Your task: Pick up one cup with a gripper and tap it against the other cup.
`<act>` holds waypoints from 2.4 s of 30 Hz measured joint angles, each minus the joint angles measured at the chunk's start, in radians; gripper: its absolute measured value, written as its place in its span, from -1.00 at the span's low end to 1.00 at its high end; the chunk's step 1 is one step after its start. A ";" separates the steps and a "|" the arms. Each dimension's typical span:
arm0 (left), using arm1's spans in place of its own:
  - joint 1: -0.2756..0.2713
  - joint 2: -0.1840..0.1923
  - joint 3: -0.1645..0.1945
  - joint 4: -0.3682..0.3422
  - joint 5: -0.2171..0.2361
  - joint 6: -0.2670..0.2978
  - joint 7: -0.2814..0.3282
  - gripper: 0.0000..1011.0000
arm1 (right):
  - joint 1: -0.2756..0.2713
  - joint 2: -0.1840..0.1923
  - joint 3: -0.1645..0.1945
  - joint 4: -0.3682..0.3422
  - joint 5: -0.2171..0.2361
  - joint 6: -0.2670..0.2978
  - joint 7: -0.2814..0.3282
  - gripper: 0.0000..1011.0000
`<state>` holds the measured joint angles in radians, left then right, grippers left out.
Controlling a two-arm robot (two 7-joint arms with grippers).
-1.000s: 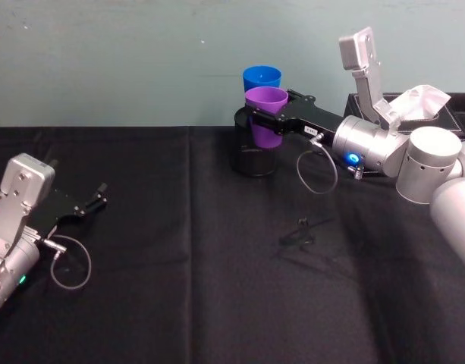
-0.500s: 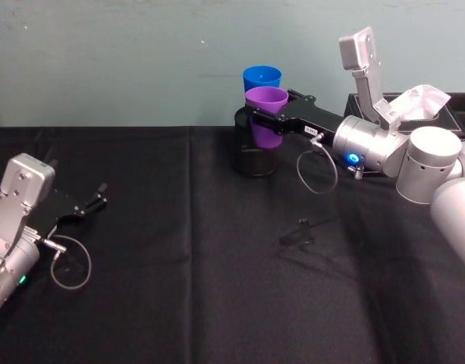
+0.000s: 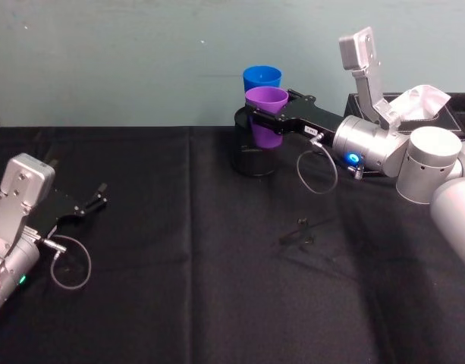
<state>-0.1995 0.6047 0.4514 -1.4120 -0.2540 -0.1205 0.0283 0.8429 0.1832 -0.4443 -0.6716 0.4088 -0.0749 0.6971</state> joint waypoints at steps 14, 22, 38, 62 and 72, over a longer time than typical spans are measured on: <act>0.000 0.000 0.000 0.000 0.000 0.000 0.000 0.98 | 0.000 0.000 0.000 0.000 0.000 0.000 0.000 0.43; 0.000 0.000 0.000 0.000 0.000 0.000 0.000 0.98 | 0.000 0.000 0.000 0.000 0.000 0.000 0.000 0.43; 0.000 0.000 0.000 0.000 0.000 0.000 0.000 0.98 | 0.000 0.000 0.000 0.000 0.000 0.000 0.000 0.43; 0.000 0.000 0.000 0.000 0.000 0.000 0.000 0.98 | 0.000 0.000 0.000 0.000 0.000 0.000 0.000 0.43; 0.000 0.000 0.000 0.000 0.000 0.000 0.000 0.98 | 0.000 0.000 0.000 0.000 0.000 0.000 0.000 0.43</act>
<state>-0.1996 0.6046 0.4514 -1.4120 -0.2539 -0.1205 0.0283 0.8429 0.1831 -0.4442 -0.6715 0.4088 -0.0749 0.6971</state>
